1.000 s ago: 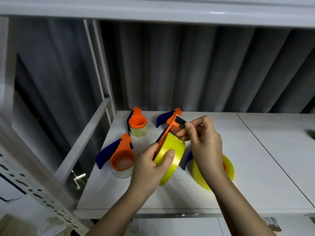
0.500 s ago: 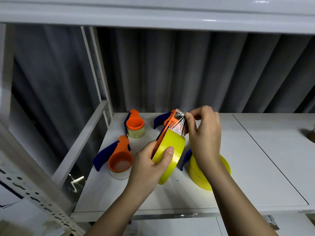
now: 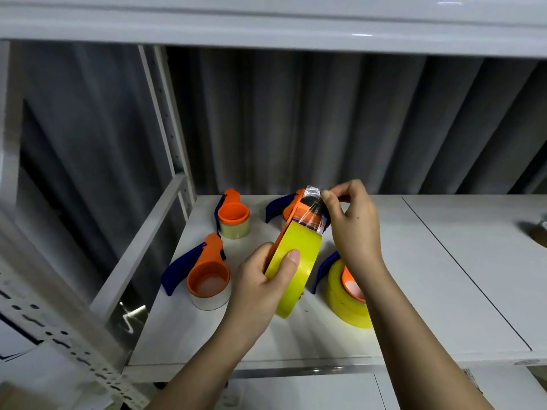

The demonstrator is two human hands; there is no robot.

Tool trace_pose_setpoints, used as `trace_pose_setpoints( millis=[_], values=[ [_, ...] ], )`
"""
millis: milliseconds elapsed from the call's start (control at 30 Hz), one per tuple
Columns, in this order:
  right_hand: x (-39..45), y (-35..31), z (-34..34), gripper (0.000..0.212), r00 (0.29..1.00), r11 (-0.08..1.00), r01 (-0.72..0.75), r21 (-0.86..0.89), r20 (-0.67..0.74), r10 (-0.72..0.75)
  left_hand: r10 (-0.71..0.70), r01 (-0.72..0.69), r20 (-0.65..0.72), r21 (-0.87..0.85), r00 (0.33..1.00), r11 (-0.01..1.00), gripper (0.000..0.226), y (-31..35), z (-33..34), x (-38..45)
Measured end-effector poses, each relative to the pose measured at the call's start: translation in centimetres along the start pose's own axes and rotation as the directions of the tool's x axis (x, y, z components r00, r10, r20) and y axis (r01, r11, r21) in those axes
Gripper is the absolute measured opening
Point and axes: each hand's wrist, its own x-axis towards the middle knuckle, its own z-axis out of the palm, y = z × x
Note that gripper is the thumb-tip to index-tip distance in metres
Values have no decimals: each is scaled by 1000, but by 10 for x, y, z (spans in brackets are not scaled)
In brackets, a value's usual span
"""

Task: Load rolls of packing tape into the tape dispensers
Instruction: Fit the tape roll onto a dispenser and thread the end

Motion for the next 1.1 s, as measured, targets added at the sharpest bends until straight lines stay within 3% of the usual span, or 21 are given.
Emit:
trace_pose_setpoints(
  millis=[100, 233, 300, 433, 600, 700, 833, 967, 1100],
  values=[
    [0, 3, 2, 18, 996, 997, -63, 34, 61, 61, -23, 23, 5, 5, 1000, 1000, 24, -1, 1, -1],
    [7, 3, -5, 19, 946, 968, -216, 126, 273, 176, -38, 38, -6, 13, 999, 999, 28, -5, 0, -3],
    [10, 3, -8, 19, 936, 981, -181, 74, 320, 149, -31, 31, -2, 12, 1000, 999, 31, -6, -1, -4],
    [7, 4, -7, 21, 969, 999, -42, 0, 244, 41, -49, 49, 29, -24, 998, 998, 20, -8, -1, -4],
    [1, 9, -5, 19, 988, 997, -60, 43, 141, 54, -81, 84, 99, -32, 992, 996, 14, -12, -4, -7],
    [0, 10, -6, 12, 983, 997, -70, 7, 172, 68, -126, 137, 195, -46, 973, 990, 22, -13, -8, -10],
    [-3, 13, -3, 13, 971, 996, -64, -64, 225, 76, -189, 206, 271, -37, 944, 978, 16, -14, -15, -3],
    [-7, 15, 1, 12, 967, 990, -24, -138, 249, 59, -262, 284, 229, -69, 938, 956, 37, -13, -16, 0],
    [-19, 14, 6, 13, 947, 979, 58, -193, 321, 8, -281, 285, 151, -10, 948, 958, 81, -27, -14, 12]
  ],
)
